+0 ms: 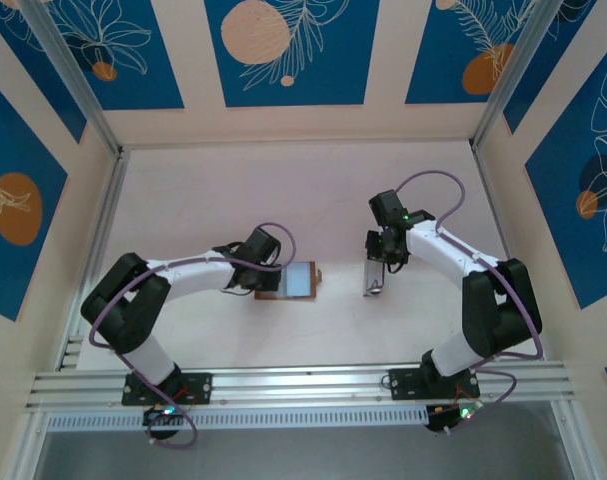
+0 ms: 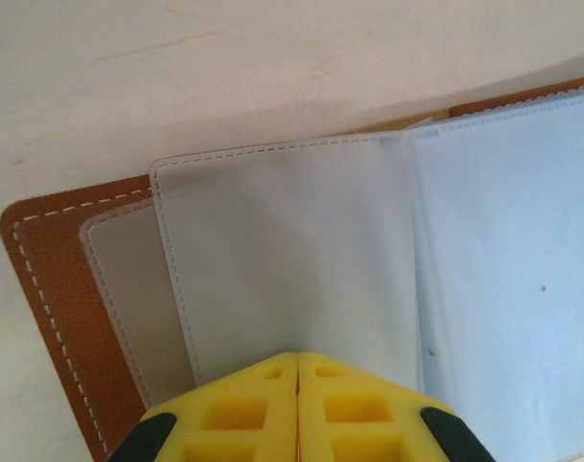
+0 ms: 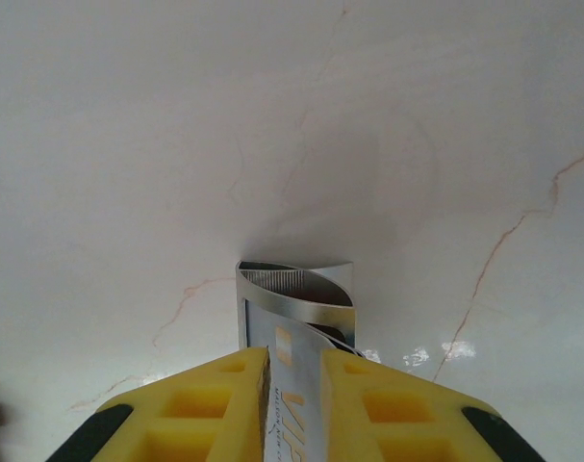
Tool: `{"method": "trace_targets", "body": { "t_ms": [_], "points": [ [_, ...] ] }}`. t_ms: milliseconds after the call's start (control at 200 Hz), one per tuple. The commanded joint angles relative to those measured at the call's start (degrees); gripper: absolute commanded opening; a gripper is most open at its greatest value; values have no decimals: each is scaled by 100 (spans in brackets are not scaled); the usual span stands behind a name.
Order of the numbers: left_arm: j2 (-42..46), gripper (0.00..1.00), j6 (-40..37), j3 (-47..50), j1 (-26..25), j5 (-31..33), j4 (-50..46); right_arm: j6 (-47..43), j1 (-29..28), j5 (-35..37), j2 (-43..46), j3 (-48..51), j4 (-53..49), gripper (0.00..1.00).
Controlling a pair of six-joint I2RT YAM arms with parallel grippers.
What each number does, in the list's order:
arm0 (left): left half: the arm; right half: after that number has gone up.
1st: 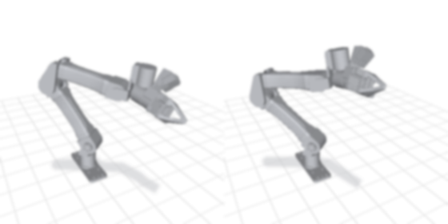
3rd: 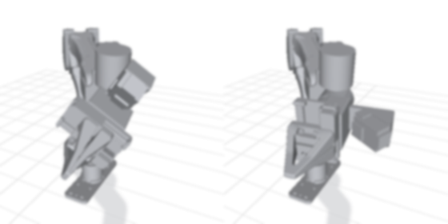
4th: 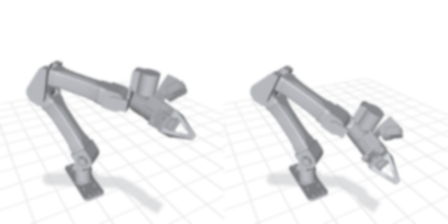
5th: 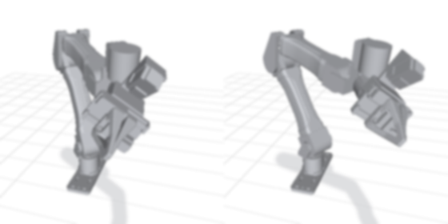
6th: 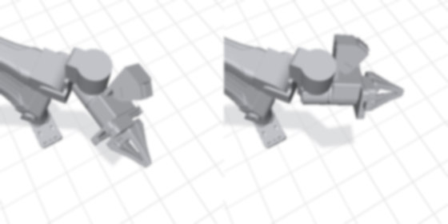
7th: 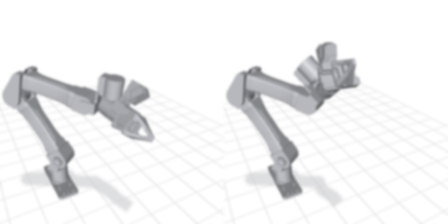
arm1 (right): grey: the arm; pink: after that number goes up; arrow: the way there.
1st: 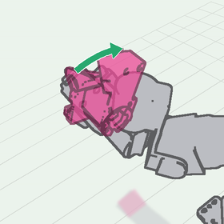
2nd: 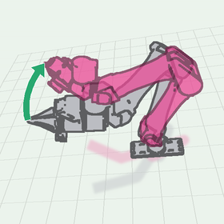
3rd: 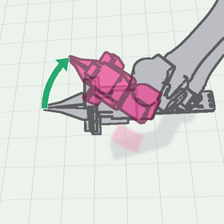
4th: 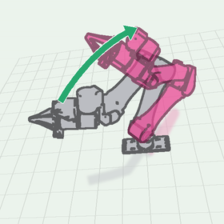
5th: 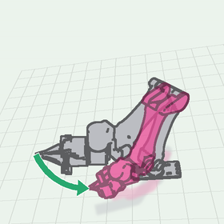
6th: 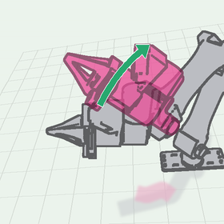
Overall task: Put the credit cards into the card holder
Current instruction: Pick up the credit card from the storage box.
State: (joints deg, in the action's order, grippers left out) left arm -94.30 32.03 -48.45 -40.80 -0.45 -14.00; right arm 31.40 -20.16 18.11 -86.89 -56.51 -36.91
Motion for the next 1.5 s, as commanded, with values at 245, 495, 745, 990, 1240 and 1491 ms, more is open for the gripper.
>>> {"method": "trace_targets", "body": {
  "t_ms": [245, 495, 745, 990, 1240, 1491],
  "points": [
    [-388, 7, 74, 213, -55, -116, -261, -81, -111, 492, 115, -202, -185, 22],
    [-396, 7, 71, 213, -60, -122, -269, -107, -230, 690, -73, -307, -205, 22],
    [-388, 7, 75, 224, -53, -113, -273, -116, -242, 705, -203, -331, -221, 22],
    [-362, 7, 78, 248, -54, -113, -261, -116, -285, 797, -271, -348, -247, 22],
    [-348, 7, 75, 237, -52, -113, -270, -114, -322, 839, -371, -352, -282, 21],
    [-336, 7, 75, 256, -59, -113, -266, -86, -391, 959, -284, -353, -343, 21]
  ]
}}
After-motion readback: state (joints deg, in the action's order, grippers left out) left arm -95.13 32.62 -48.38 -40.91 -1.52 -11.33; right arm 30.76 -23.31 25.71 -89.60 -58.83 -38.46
